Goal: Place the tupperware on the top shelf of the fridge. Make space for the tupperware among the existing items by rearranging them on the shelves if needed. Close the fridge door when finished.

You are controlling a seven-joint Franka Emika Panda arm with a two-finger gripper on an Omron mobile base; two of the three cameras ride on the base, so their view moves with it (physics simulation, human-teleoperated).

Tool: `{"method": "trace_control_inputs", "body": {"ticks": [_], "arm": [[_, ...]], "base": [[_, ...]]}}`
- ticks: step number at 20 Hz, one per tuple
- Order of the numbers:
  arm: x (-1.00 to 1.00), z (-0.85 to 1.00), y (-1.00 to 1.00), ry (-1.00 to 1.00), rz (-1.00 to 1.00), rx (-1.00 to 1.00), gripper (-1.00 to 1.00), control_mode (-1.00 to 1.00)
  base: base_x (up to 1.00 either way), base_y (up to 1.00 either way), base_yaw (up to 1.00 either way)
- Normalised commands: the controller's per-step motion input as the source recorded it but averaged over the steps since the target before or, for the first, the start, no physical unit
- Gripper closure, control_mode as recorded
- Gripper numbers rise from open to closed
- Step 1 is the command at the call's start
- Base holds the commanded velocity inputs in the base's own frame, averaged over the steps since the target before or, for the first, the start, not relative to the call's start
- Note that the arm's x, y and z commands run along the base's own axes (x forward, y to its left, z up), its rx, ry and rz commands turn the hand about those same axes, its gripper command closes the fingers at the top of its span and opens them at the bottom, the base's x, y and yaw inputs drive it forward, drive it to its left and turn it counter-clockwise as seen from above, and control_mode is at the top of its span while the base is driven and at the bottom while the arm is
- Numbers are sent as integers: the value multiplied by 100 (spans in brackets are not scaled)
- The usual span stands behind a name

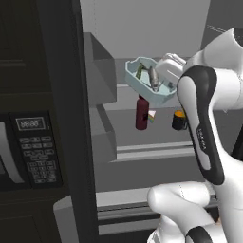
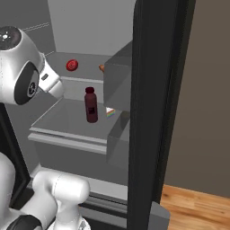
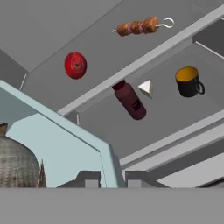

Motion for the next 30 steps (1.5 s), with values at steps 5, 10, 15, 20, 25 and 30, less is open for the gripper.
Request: {"method": "trace_control_inputs", "body": {"ticks": [5, 10, 15, 20, 25, 30], "arm": [[45, 1, 22, -1, 0, 0, 100, -100], [51, -14, 28, -1, 0, 0, 100, -100], [48, -26, 18, 0, 0, 0, 100, -100], [49, -20, 10, 0, 0, 0, 100, -100], [50, 0, 1, 9, 0, 0, 100, -100], [50, 0, 12, 7, 0, 0, 100, -100]], "base": [[0, 0, 0], [0, 0, 0], [0, 0, 0], [0, 0, 0], [0, 0, 0], [0, 0, 0]]}}
